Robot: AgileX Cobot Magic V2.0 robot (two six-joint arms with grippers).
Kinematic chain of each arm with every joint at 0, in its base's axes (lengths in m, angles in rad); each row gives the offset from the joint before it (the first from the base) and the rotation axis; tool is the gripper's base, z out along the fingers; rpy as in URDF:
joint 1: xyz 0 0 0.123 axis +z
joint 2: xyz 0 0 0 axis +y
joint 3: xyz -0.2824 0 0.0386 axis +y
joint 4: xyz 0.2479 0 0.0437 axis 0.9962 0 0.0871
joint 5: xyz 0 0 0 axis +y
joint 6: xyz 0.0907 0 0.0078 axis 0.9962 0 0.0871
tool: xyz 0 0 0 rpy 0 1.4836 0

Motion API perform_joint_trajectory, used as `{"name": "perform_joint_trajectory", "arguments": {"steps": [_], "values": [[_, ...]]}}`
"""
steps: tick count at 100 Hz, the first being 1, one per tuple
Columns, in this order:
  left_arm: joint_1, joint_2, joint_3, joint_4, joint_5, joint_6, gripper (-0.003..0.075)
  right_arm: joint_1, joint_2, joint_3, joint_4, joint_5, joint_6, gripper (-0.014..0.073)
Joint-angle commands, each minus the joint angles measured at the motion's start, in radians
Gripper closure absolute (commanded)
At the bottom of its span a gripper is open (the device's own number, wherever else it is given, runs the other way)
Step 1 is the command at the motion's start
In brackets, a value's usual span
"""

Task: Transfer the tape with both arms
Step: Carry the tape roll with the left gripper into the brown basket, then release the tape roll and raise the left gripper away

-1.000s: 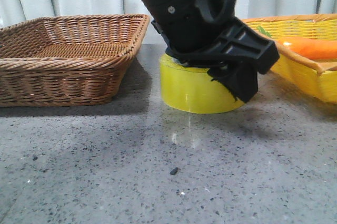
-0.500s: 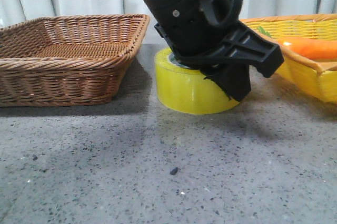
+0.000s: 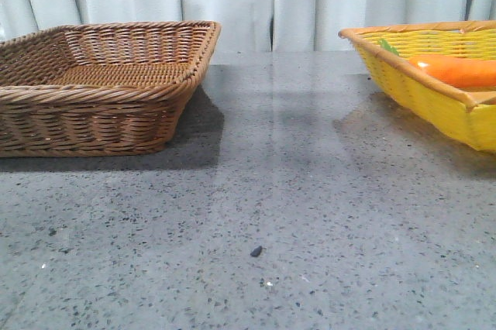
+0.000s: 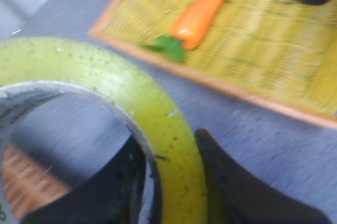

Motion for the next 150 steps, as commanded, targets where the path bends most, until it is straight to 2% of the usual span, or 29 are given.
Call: {"name": "perform_joint_trajectory", "arguments": {"steps": [1, 14, 31, 56, 73, 80, 92, 98, 117, 129, 136, 150], "values": [[0.066, -0.078, -0.035, 0.020, 0.013, -0.003, 0.0654, -0.002, -0.013, 0.011, -0.017, -0.042, -0.006, 0.0668], [0.161, -0.086, -0.007, 0.005, 0.079, -0.003, 0.0654, -0.002, -0.013, 0.057, -0.017, -0.071, -0.006, 0.0668], [0.253, -0.086, 0.104, -0.055, 0.049, -0.003, 0.0654, -0.002, -0.013, 0.084, -0.017, -0.115, -0.006, 0.0668], [0.277, -0.079, 0.275, -0.075, -0.132, -0.003, 0.0654, -0.002, -0.013, 0.084, -0.017, -0.152, -0.006, 0.0668], [0.277, -0.032, 0.286, -0.095, -0.141, -0.003, 0.0649, -0.002, -0.013, 0.084, -0.017, -0.152, -0.006, 0.0668], [0.277, -0.013, 0.286, -0.095, -0.141, -0.003, 0.0599, -0.002, -0.013, 0.084, -0.017, -0.152, -0.006, 0.0668], [0.277, 0.002, 0.286, -0.112, -0.136, -0.003, 0.0457, -0.002, -0.013, 0.084, -0.017, -0.150, -0.006, 0.0668], [0.277, 0.002, 0.286, -0.114, -0.136, -0.003, 0.0433, -0.002, -0.013, 0.084, -0.017, -0.150, -0.006, 0.0668], [0.277, -0.039, 0.274, -0.115, -0.117, -0.003, 0.0437, -0.002, -0.017, 0.086, -0.017, -0.154, -0.006, 0.0668], [0.277, -0.126, 0.274, -0.128, -0.117, -0.003, 0.0447, -0.002, -0.067, 0.119, -0.022, -0.214, -0.006, 0.0668], [0.277, -0.189, 0.279, -0.136, -0.117, -0.003, 0.0494, -0.002, -0.112, 0.161, -0.024, -0.274, -0.006, 0.0668], [0.277, -0.319, 0.316, -0.137, -0.133, -0.003, 0.0662, -0.002, -0.228, 0.290, -0.044, -0.395, -0.006, 0.0668]]}}
